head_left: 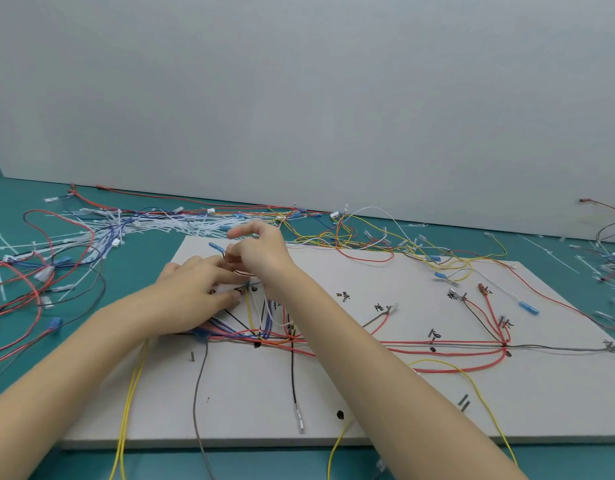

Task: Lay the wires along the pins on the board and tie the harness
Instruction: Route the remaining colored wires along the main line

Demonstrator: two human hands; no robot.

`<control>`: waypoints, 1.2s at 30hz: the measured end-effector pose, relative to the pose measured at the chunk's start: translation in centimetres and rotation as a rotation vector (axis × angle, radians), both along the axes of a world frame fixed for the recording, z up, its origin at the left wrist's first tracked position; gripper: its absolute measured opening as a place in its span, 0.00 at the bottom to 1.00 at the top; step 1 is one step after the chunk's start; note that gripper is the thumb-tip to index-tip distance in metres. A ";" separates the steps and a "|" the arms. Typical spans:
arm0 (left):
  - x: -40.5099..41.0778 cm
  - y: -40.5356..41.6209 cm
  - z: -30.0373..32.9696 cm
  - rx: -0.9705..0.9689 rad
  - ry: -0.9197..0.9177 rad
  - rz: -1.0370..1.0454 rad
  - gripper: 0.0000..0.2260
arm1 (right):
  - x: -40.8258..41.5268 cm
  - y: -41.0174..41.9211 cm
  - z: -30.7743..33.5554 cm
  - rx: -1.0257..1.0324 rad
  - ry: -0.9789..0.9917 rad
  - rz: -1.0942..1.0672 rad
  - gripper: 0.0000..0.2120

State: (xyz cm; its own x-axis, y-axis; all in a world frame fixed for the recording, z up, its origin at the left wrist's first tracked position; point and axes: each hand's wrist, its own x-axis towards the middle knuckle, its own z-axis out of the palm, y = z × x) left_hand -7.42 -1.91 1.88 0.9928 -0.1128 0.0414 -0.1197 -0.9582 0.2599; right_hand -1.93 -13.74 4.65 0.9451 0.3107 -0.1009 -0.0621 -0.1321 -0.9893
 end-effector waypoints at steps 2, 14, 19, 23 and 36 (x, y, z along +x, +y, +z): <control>-0.6 1.3 1.3 -0.249 0.056 0.030 0.06 | -0.3 0.3 -0.5 -0.040 -0.042 0.005 0.13; 0.0 3.6 1.3 -0.737 0.052 0.378 0.12 | -3.0 0.9 -1.2 -0.296 -0.387 0.005 0.10; 0.1 3.3 0.6 -0.675 0.075 0.378 0.12 | -3.1 0.4 -1.5 -0.391 -0.431 0.074 0.07; 0.3 3.5 0.5 -0.622 0.098 0.378 0.11 | -3.4 -0.2 -1.5 -0.411 -0.456 0.158 0.09; 0.9 3.9 1.0 -0.469 0.215 0.310 0.10 | -6.0 -4.7 -1.5 -0.496 -0.628 0.198 0.09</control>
State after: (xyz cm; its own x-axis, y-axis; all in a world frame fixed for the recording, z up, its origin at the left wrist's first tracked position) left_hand -6.56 2.04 2.87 0.9680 0.1650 -0.1890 0.2494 -0.7169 0.6510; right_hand -7.93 -18.41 3.19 0.8034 0.5362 0.2590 0.5539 -0.5132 -0.6556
